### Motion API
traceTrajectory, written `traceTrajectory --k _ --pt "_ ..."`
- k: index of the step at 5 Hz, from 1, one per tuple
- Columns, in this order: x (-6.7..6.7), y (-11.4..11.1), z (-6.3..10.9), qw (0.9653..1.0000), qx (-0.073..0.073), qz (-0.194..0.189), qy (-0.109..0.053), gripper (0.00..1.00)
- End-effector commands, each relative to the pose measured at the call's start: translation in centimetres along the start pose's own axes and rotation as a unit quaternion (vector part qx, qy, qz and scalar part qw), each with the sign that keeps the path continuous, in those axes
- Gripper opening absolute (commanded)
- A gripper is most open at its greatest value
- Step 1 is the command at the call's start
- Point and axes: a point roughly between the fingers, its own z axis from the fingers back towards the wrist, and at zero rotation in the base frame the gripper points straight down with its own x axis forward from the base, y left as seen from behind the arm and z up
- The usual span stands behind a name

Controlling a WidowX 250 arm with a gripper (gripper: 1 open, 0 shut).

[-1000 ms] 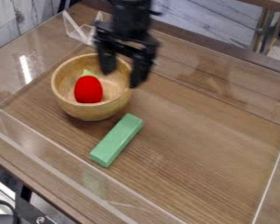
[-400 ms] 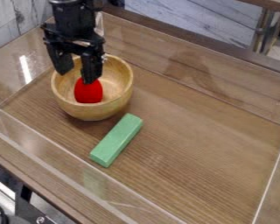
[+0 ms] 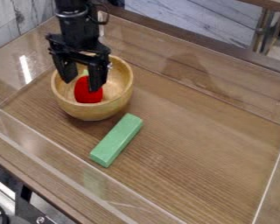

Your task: Move the red fruit to the right

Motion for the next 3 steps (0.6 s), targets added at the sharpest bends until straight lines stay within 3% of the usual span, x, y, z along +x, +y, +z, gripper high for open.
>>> traceTrajectory --k 1,3 --pt "0.68 -0.17 0.15 0.9999 0.008 -0.002 -0.012 1.0" --pt "1.5 -0.3 -0.47 0.9998 0.009 -0.001 -0.015 1.0"
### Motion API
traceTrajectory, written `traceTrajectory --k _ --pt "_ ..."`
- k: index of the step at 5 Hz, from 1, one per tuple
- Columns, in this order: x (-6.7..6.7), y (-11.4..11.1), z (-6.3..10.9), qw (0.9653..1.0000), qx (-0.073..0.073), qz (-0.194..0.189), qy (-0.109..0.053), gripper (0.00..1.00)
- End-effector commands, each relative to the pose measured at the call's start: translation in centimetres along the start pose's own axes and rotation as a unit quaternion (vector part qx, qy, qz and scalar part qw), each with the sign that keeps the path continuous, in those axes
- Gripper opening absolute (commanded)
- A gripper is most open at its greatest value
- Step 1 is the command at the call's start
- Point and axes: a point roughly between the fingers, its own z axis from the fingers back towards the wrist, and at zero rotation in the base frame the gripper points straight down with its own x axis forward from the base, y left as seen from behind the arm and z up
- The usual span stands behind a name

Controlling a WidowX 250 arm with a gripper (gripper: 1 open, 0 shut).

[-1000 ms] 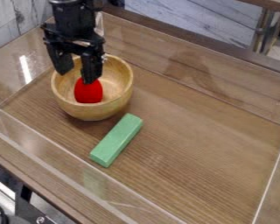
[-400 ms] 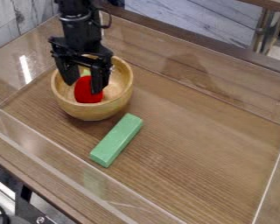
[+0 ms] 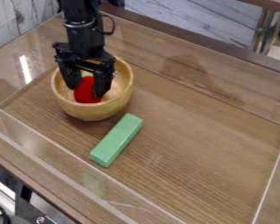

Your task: Move the red fruit to the right

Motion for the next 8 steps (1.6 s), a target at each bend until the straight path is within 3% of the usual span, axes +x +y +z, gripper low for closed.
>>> traceTrajectory --k 1,8 --pt "1.3 -0.1 1.4 0.9995 0.005 0.001 -0.032 1.0" --pt "2.3 1.0 1.2 0.9993 -0.012 -0.002 -0.034 1.0"
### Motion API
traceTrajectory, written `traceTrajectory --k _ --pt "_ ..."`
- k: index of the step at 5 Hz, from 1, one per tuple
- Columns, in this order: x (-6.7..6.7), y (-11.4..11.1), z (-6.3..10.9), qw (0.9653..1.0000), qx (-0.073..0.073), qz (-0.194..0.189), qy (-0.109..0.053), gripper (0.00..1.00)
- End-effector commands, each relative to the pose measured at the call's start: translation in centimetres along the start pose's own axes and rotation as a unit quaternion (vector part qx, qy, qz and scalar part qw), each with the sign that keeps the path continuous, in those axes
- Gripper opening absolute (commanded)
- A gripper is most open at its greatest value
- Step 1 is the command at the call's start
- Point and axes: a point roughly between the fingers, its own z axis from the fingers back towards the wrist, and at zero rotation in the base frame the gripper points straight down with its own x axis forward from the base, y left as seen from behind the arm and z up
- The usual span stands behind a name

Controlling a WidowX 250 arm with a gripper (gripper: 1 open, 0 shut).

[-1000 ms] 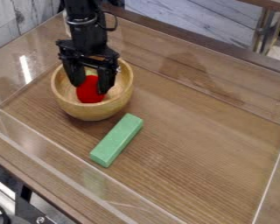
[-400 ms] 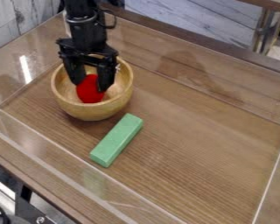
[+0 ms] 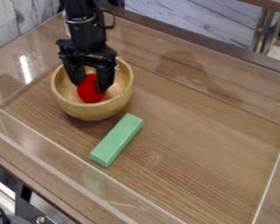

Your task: Move the red fruit to the right

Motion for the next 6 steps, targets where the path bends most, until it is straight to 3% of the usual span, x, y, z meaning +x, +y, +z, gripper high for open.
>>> traceTrajectory --k 1,2,3,4,5,6 --pt "0.9 0.4 1.1 0.9997 0.005 0.0 -0.022 1.0" --pt "0.9 0.3 1.3 0.9997 0.006 0.001 -0.024 0.0" --pt "1.0 0.1 2.6 0.9993 0.007 0.002 -0.036 0.0" --pt "1.2 -0.6 5.3 0.9979 0.01 0.004 -0.064 0.0" --pt "1.6 -2.0 8.6 0.9951 0.007 0.002 -0.099 0.0" --pt "1.7 -4.8 10.5 0.9932 -0.004 -0.014 -0.115 0.0"
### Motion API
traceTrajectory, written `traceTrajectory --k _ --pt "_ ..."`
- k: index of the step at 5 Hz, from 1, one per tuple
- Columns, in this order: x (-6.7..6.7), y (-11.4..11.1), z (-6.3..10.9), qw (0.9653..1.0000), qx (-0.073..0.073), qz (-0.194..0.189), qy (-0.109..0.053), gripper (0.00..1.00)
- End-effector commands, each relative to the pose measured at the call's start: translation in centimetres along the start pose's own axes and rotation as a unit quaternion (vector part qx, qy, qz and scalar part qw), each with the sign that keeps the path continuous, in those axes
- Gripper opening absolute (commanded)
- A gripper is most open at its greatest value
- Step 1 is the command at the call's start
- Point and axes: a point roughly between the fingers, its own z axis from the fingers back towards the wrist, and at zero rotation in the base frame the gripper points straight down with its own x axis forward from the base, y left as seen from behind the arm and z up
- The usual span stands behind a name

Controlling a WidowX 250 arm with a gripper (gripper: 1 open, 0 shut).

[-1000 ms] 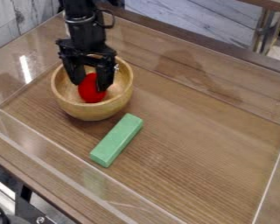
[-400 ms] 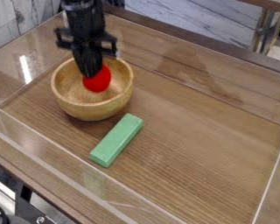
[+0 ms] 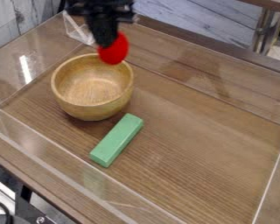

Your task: Move the red fruit to the right

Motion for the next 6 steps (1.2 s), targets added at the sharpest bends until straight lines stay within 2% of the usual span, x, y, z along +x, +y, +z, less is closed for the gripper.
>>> traceTrajectory --k 1,2,4,5,6 --pt "0.6 -3.7 1.5 0.9992 -0.006 -0.028 -0.028 0.0" --pt "0.0 -7.1 0.0 0.9981 -0.015 -0.058 -0.015 0.0" --pt "-1.4 -13.0 -3.8 0.9942 -0.022 -0.104 0.017 0.0" --pt "-1.9 -14.9 -6.0 0.993 -0.025 -0.11 0.033 0.0" --pt "-2.5 -15.6 -8.1 0.9915 -0.028 -0.117 0.049 0.0"
